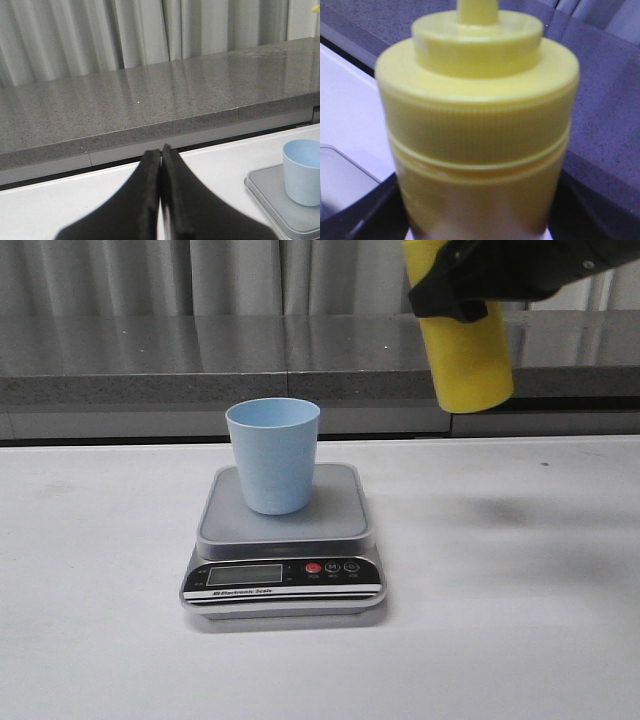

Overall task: Pour seasoning into cup on scale with both arms
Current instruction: 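Tilt the bottle upright with the right gripper and move it back, then lower the yellow bottle onto the table beside the scale with the right gripper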

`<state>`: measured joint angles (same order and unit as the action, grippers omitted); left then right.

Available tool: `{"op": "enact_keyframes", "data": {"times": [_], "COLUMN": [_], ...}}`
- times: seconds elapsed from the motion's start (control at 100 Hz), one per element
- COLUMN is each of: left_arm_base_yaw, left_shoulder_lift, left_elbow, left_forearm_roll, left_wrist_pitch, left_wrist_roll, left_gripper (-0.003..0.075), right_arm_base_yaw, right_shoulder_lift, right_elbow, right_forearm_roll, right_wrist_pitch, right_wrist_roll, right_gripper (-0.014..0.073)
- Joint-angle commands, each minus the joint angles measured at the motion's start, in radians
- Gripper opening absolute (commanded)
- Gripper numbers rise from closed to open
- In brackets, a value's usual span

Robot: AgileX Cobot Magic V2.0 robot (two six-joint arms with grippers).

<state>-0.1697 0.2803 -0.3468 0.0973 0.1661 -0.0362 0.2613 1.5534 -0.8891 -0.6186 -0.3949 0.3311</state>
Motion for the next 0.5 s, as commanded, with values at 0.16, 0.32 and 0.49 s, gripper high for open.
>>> {"op": "enact_keyframes", "data": {"times": [0.16, 0.32, 0.49], "left_arm_base_yaw": [0.002, 0.002, 0.002], "left_shoulder_lift": [0.005, 0.005, 0.005], "left_elbow": [-0.025, -0.025, -0.025], "left_forearm_roll": [0.000, 0.000, 0.000], "left_wrist_pitch": [-0.082, -0.082, -0.082], "left_wrist_roll": [-0.006, -0.006, -0.006], "left_gripper": [-0.0018, -0.0018, -0.0018], "right_arm_base_yaw": [-0.069, -0.074, -0.074], "right_shoulder_lift": [-0.047, -0.029, 0.014], "right_elbow": [0.228, 0.306, 0.307], "right_forearm_roll": [0.242, 0.257, 0.255], "right_wrist_pitch": [-0.393, -0.460, -0.504], "right_wrist_roll": [-0.090, -0.091, -0.091], "right_gripper": [0.0151, 0.0151, 0.0151]}}
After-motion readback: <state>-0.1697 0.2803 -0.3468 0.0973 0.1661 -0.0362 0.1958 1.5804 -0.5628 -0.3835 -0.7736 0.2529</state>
